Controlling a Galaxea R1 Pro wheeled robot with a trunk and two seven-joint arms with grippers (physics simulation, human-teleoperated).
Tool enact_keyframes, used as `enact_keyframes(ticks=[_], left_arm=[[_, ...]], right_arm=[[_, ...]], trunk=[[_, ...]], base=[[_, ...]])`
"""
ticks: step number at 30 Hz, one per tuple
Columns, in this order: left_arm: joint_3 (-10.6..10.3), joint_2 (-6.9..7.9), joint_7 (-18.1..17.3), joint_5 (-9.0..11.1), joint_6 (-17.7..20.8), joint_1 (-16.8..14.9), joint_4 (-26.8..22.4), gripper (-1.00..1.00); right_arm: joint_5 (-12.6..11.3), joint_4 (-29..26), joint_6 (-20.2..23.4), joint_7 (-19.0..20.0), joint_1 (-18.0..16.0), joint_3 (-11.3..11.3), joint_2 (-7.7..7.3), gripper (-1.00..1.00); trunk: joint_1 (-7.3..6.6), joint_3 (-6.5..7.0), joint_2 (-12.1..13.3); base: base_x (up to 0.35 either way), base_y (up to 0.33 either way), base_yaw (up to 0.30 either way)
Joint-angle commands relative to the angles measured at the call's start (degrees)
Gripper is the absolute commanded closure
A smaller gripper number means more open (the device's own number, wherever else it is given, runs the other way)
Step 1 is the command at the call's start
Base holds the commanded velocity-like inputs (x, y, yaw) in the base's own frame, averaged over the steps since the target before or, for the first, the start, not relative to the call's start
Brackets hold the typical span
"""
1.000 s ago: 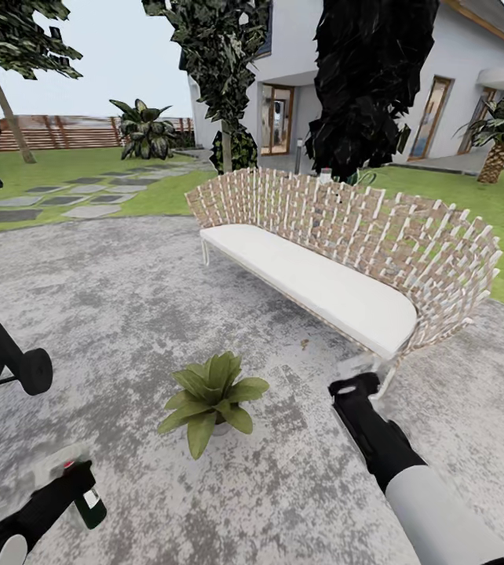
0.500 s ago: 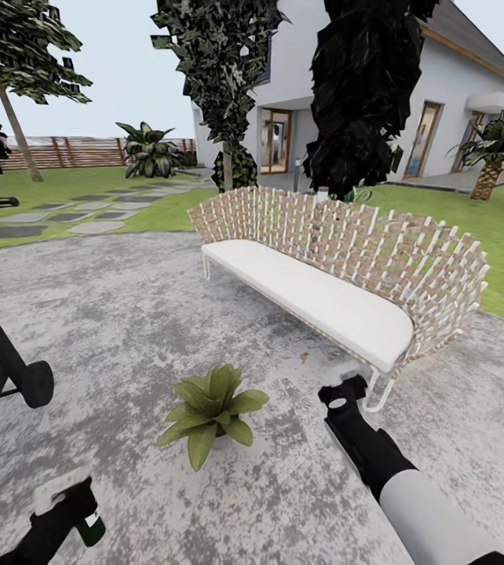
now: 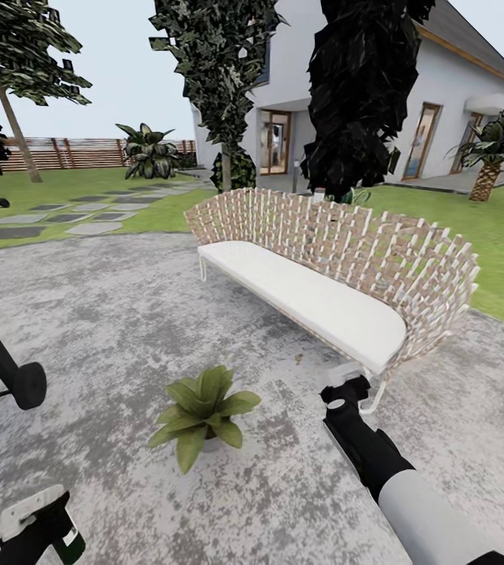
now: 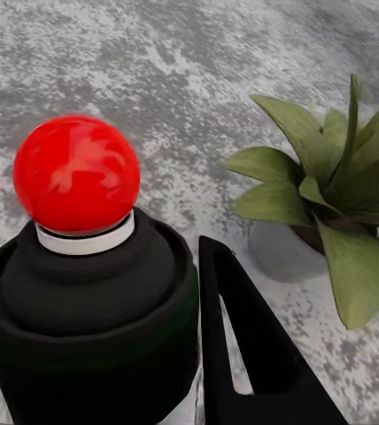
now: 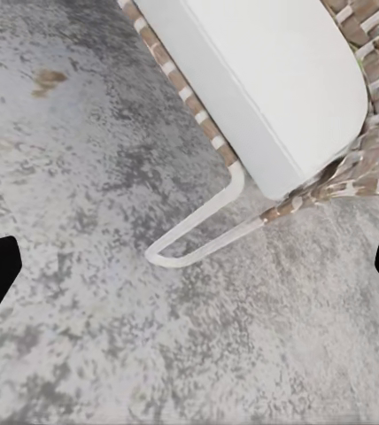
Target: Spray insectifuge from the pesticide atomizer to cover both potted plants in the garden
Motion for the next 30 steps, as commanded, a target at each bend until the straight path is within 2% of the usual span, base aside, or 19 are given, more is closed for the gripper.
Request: enact_keyframes(ticks=[1, 9, 23, 24, 25, 30], left_arm=[[0.0, 0.0, 0.1, 0.0, 0.0, 0.0, 0.0, 1.0], [0.1, 0.01, 0.1, 0.1, 0.0, 0.0, 0.0, 1.0], [1.6, -0.04, 0.2, 0.1, 0.1, 0.0, 0.4, 1.0], [1.7, -0.01, 0.2, 0.1, 0.1, 0.0, 0.5, 1.0], [1.8, 0.05, 0.1, 0.1, 0.1, 0.0, 0.7, 1.0], [2.5, 0.27, 0.0, 0.3, 0.3, 0.0, 1.3, 1.0]], right_arm=[[0.0, 0.0, 0.0, 0.2, 0.0, 0.0, 0.03, -1.0], [-0.1, 0.2, -0.1, 0.5, 0.0, 0.1, 0.57, -1.0], [-0.1, 0.4, 0.1, 0.4, 0.0, 0.0, 0.7, -1.0], [-0.1, 1.0, 0.0, 0.4, 0.0, 0.0, 0.7, -1.0], [-0.1, 7.2, -0.7, 0.5, -0.3, -0.2, 1.24, -1.0], [-0.3, 11.3, -1.3, 0.5, -1.6, -0.3, 2.34, -1.0]], trunk=[[0.0, 0.0, 0.0], [0.0, -0.01, 0.0], [0.0, -0.01, 0.0], [0.0, -0.01, 0.0], [0.0, -0.01, 0.0], [0.0, -0.01, 0.0]], base=[[0.056, -0.322, 0.0], [0.011, -0.334, 0.056], [0.014, -0.336, 0.255], [0.124, -0.322, 0.266], [0.058, -0.083, 0.266], [0.051, -0.019, 0.266]])
